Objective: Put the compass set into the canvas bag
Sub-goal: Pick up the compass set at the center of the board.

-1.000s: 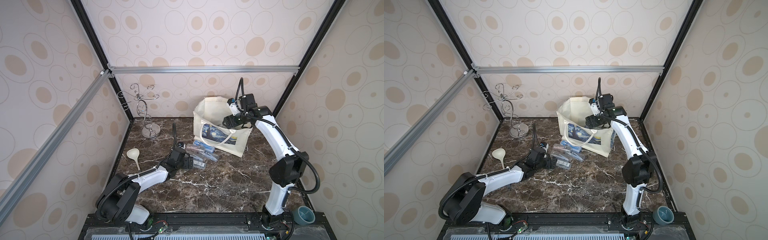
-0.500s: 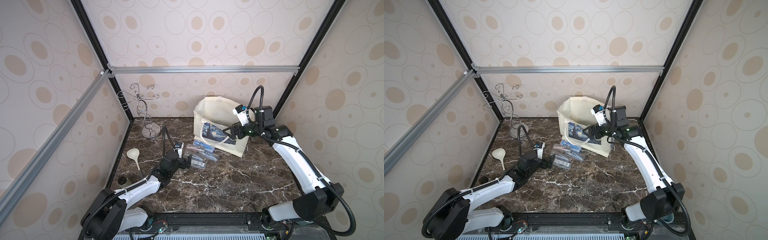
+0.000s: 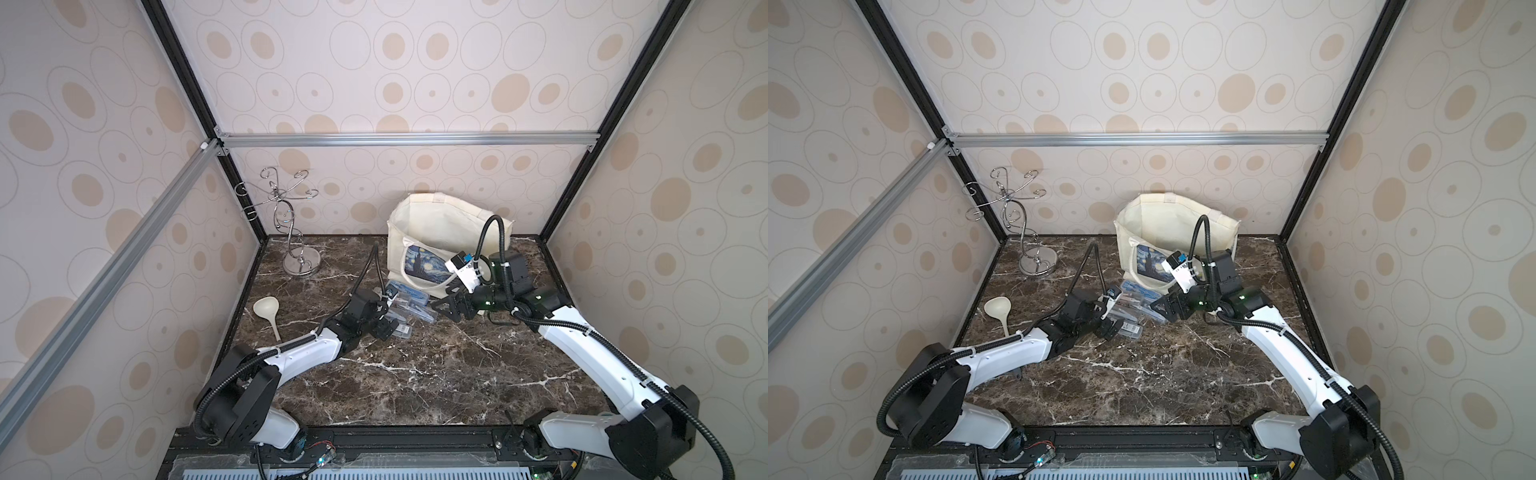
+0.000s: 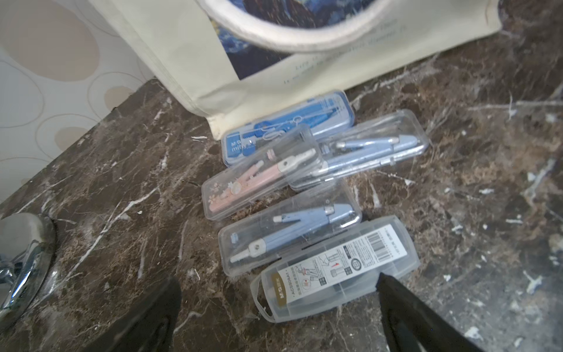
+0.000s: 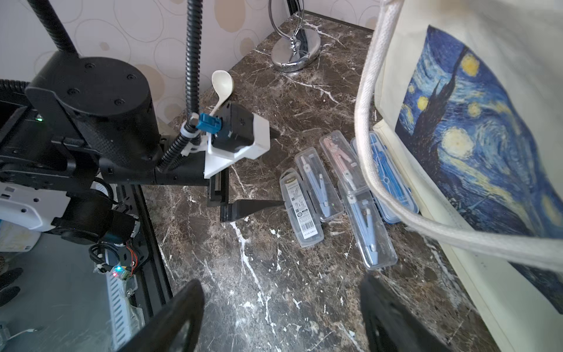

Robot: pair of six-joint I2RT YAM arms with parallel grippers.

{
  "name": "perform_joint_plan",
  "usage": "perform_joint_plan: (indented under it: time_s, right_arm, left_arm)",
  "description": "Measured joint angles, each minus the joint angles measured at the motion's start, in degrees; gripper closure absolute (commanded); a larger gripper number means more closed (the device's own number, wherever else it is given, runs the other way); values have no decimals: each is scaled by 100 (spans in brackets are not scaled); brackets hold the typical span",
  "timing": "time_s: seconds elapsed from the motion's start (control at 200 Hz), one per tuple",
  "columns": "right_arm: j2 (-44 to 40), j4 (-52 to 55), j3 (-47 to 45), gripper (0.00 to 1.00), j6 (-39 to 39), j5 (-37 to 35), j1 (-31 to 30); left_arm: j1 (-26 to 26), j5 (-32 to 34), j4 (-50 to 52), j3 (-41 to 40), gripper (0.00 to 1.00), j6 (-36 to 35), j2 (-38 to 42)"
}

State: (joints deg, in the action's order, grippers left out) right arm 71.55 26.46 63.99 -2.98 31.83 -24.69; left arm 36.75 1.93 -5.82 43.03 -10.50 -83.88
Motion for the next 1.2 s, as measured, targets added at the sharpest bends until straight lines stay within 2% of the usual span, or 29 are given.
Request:
perform_joint_plan:
  time_s: [0.245, 0.58, 0.86, 1.025, 1.201]
  right_arm:
    - [31, -166, -297, 19, 120, -57, -2]
    - [114, -181, -382, 20, 216, -63, -2]
    - [114, -157, -382, 20, 216, -203, -2]
    - [114, -160, -382, 20, 219, -232, -2]
    - [114, -160, -382, 20, 216, -310, -2]
  left_arm:
    - [138, -13, 793, 181, 0, -1132, -520]
    - [146, -66, 1200, 758, 1, -1917, -1233]
    - [149, -538, 1759, 1401, 7, -2037, -1690]
    - [151, -988, 2310, 1860, 14, -1932, -2006]
    - [149, -1480, 2771, 2013, 16, -1742, -2124]
